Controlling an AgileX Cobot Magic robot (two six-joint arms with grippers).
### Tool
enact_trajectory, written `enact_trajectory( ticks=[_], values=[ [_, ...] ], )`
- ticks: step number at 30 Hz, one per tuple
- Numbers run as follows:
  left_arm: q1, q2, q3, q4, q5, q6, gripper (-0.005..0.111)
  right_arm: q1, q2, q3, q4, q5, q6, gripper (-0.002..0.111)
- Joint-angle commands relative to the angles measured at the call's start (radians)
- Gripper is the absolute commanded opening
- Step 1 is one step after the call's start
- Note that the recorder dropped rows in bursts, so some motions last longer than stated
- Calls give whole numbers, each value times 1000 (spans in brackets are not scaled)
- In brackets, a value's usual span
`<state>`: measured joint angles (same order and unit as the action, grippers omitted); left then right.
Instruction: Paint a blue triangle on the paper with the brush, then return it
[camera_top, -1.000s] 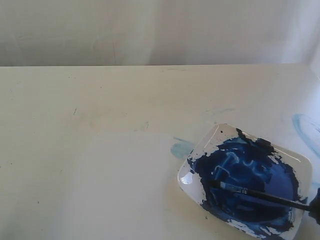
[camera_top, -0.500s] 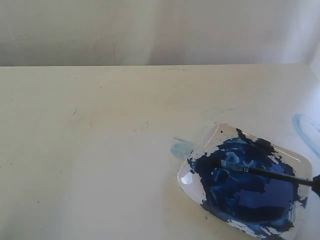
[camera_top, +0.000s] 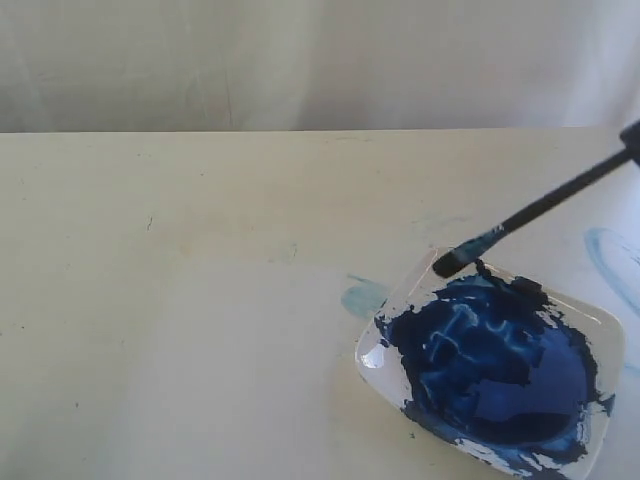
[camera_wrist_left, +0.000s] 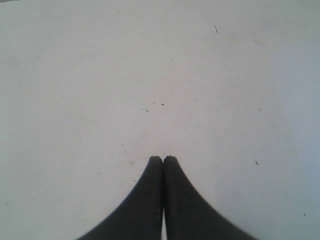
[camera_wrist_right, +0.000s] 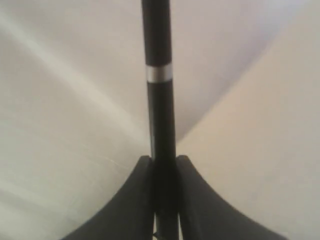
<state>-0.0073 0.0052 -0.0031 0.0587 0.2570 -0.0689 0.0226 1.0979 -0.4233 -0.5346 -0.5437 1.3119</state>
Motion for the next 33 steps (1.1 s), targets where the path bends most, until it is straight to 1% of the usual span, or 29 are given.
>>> enact_trajectory(
  ticks=[1,3,5,10,15,17,19,21,26,33],
  values=[
    [-5,-5,3,3,-1,-2,0,-6,-7,-46,3,-222,-301,0],
    [-5,-5,3,3,-1,-2,0,-6,-7,-54,3,-266,-342,0],
    [-5,-5,3,3,-1,-2,0,-6,-7,-54,-1,-270,-342,0],
    [-5,-5,3,3,-1,-2,0,-6,-3,-54,-102,-277,-418,0],
    [-5,-5,3,3,-1,-2,0,-6,-3,-54,-282,-363,-445,0],
    [-5,-5,3,3,-1,-2,0,-6,-3,-54,-388,-408,-445,0],
    [-5,-5,3,3,-1,-2,0,-6,11,-52,-442,-412,-450,0],
    [-5,-5,3,3,-1,-2,0,-6,45,-41,-453,-446,-485,0],
    [-5,-5,3,3,-1,-2,0,-6,150,-17,-446,-461,-569,0],
    [-5,-5,3,3,-1,-2,0,-6,255,-5,-427,-465,-619,0]
  ],
)
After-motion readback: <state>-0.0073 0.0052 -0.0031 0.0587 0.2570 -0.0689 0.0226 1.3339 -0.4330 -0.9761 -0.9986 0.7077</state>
